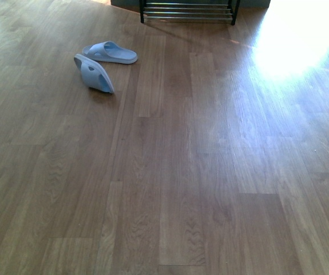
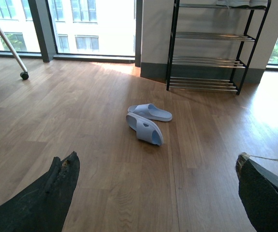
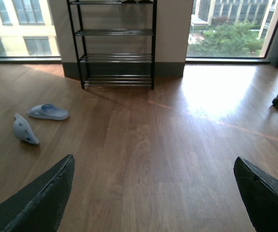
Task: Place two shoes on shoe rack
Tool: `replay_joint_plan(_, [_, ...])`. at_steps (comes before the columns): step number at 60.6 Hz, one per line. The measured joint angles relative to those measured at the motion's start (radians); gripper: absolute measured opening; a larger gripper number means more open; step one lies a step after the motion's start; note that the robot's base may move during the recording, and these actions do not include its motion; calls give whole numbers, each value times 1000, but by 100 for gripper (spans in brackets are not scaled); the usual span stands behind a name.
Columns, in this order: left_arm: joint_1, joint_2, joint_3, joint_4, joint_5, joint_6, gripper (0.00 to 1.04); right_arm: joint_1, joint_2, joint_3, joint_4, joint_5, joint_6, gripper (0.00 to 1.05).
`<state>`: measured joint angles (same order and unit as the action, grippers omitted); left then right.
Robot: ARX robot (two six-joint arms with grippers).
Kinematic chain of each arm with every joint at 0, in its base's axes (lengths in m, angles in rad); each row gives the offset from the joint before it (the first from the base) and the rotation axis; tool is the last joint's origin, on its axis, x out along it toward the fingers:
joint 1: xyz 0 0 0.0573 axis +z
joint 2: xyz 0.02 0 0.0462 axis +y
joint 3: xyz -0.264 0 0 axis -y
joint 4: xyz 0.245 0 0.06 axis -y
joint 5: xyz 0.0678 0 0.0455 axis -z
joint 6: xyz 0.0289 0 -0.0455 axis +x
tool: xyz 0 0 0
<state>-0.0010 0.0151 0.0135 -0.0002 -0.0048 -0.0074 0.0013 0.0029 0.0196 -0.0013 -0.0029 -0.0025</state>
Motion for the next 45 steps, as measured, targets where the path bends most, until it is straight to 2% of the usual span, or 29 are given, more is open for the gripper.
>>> replay_joint_plan(45, [0,0,0,0,5,1,95,0,0,0,0,3,0,96])
